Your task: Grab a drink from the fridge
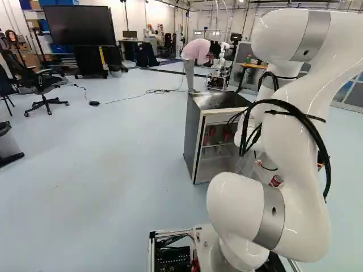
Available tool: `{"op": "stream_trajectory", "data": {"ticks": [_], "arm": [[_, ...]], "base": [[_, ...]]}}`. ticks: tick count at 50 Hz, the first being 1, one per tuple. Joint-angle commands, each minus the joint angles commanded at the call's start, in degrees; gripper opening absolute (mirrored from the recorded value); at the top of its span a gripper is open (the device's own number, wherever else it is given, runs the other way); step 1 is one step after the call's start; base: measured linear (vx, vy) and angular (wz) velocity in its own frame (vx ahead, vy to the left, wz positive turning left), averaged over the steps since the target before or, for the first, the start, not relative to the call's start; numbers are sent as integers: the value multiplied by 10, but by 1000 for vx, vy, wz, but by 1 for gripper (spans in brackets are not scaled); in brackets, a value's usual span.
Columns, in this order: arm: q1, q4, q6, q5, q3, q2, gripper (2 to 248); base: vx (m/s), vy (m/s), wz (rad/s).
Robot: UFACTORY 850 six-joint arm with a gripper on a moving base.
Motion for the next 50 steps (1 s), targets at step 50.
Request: {"op": "stream_trajectory", "data": {"ticks": [50], "arm": [[-42,0,0,0,-145,-85,247]], "base": [[0,0,0]]}}
